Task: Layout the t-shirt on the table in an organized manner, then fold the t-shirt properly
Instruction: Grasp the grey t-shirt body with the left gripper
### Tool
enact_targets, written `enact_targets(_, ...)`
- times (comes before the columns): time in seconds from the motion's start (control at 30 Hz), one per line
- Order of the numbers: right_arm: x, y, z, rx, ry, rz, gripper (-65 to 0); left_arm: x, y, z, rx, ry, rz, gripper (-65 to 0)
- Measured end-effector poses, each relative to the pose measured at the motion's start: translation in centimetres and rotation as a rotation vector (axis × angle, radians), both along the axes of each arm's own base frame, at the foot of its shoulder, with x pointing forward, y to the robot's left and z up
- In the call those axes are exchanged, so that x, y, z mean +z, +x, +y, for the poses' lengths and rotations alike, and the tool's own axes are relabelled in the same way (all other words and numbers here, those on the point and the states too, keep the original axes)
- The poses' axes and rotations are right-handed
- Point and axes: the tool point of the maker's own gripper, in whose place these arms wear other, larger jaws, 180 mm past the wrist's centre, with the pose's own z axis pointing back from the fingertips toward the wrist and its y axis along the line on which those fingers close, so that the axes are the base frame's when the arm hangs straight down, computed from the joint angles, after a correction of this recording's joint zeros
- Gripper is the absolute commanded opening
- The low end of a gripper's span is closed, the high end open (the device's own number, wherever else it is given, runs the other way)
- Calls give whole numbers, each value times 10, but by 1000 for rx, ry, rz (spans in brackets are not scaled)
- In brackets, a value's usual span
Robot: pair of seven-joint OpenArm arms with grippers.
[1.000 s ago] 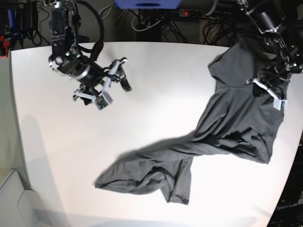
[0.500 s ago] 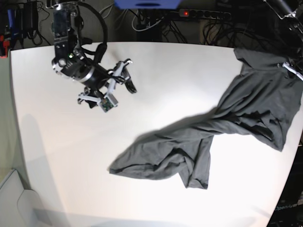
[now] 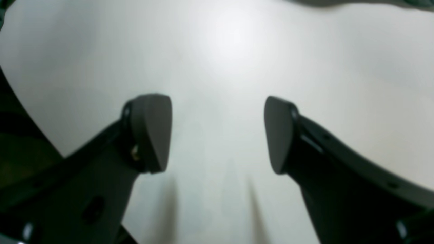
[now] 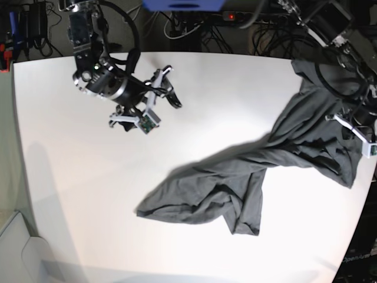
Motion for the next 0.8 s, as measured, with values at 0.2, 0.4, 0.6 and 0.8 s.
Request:
enact_targets(0.2, -4, -5, -4, -4, -9, 13, -215, -14, 11, -4, 26, -24, 43, -227)
enact_targets(0.4, -6, -6, -6, -3, -14, 17, -215, -36, 28, -22, 1, -154, 39, -99)
enact_targets(0.6, -6, -6, -6, -3, -16, 19, -215, -32, 50, -36, -23, -233, -89, -122)
enact_targets(0.8, -9, -7, -14, -2, -39, 22, -215, -24, 71, -65, -121, -219, -148, -122)
